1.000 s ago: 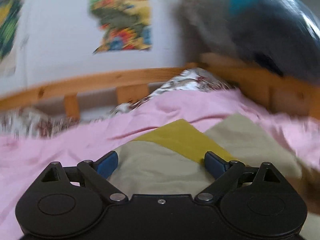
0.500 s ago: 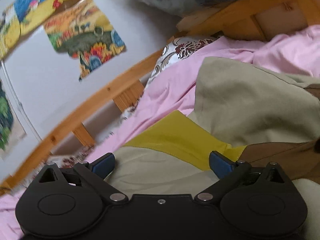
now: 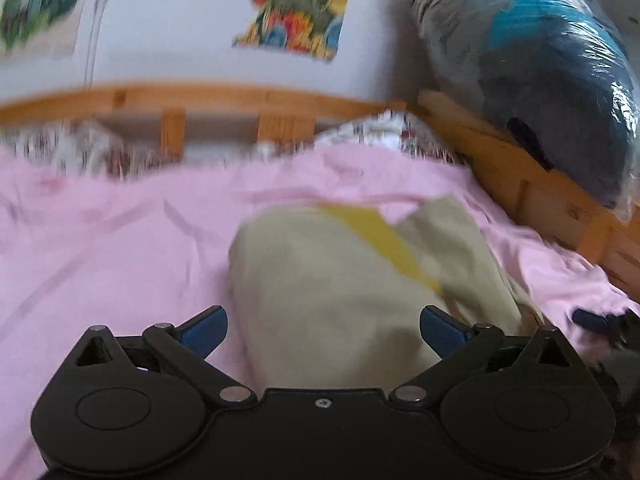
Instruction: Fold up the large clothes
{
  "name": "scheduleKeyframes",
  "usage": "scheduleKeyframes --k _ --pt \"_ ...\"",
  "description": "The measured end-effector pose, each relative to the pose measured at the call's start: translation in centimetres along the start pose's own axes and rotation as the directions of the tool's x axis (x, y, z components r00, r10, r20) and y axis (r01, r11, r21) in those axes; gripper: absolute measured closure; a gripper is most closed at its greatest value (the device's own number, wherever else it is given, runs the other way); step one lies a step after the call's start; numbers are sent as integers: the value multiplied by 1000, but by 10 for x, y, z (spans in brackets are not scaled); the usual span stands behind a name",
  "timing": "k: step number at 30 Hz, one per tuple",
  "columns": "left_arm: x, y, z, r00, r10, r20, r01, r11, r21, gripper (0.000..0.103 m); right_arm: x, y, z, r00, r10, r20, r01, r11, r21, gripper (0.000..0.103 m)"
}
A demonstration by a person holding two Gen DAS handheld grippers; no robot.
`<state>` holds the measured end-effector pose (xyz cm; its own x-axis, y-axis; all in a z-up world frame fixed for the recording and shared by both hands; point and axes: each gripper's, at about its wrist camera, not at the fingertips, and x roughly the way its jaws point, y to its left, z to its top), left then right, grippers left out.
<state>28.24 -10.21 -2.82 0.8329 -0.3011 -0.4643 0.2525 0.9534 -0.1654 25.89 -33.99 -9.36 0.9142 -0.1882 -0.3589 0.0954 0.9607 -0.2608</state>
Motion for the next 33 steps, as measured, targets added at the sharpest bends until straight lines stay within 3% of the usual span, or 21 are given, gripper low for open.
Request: scheduleKeyframes --k 3,6,11,14,16,18,21,29,33 --pt "5 20 -16 993 -101 -58 94 990 -104 1 1 -1 0 1000 4 -1 -4 1000 5 0" --pt "16 36 -20 981 -170 -98 144 963 -229 1 -2 -6 3 999 32 3 -32 999 25 0" --pt "43 55 -31 939 -301 -164 229 907 -353 1 -18 -25 17 978 192 83 -200 973 115 0" --pt "58 62 -37 913 -366 -179 264 867 -422 1 -12 -30 24 969 243 48 -248 957 154 0" --pt "60 59 -37 912 -369 -176 272 869 -413 1 -2 -35 24 966 260 -3 -255 947 198 4" --pt "62 57 -37 915 -364 -175 271 874 -403 1 6 -41 22 960 280 -30 -264 933 246 19" --pt "62 56 -35 914 -361 -183 264 876 -404 1 8 -45 20 956 292 -39 -272 926 261 32" --pt "67 58 -30 905 -376 -200 270 869 -414 1 10 -36 18 954 296 -46 -277 930 241 39" --pt "75 58 -26 889 -395 -233 276 866 -417 1 14 -37 18 954 295 -47 -273 925 265 44"
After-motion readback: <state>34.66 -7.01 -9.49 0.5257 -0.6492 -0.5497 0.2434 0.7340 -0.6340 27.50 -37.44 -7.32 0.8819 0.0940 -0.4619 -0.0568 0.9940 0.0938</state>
